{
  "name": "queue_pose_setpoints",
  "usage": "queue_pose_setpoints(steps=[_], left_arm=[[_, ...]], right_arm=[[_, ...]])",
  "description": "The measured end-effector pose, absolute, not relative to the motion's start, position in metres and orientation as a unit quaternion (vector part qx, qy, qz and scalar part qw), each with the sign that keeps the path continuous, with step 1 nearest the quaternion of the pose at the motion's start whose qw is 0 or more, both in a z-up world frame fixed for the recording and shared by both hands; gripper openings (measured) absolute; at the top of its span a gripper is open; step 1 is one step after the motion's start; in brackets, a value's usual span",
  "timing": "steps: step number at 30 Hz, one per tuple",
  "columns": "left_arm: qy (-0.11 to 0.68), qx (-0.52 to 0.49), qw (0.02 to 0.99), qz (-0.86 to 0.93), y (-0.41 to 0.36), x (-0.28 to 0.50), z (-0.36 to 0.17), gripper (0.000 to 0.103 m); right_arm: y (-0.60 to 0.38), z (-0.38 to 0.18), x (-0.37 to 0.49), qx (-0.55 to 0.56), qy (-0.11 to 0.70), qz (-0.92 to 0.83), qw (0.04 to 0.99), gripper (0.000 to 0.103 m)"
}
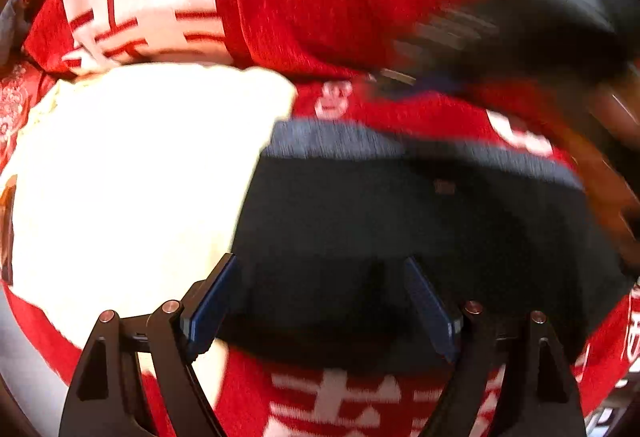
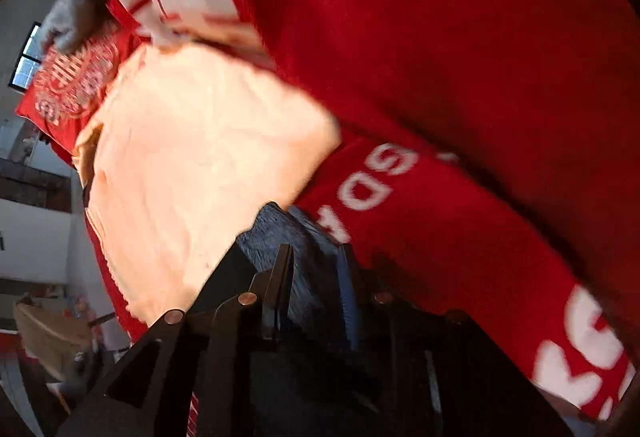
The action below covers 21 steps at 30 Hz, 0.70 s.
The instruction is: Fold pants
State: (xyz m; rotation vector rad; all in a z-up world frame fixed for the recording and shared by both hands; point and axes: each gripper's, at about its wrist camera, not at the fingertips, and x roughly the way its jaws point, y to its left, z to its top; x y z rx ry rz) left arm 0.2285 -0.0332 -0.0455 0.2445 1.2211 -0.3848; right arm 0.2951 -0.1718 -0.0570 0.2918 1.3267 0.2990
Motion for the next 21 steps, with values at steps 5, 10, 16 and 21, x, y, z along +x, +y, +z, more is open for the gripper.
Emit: queue_pose_setpoints(steps=[5, 10, 16, 21], left_arm=[[0.579, 0.134, 0.789, -0.159, -0.063, 0.275, -0.071, 0.084], [0.603, 0.144, 0.773, -0.138, -0.078, 0.296, -0.091, 0.084], [0.591, 0.17, 0.77, -0.171, -0.103, 0.269, -0.064, 0.084], [0.596, 0.202, 0.755, -0.183, -0.125, 0.219, -0.091, 0.089]], right_arm=[[-0.235, -0.057, 0.239, 0.178, 0.626, 0.073, 0.755, 0.025], [-0.315, -0.09, 0.172, 0.196, 0.652, -0.091, 0.727, 0.024], [-0.401, -0.067, 0.034, 0.435, 0.537, -0.157, 0.705, 0.025], [-0.371, -0.088, -0.051, 0.579, 0.503, -0.109, 0.632, 0.025]])
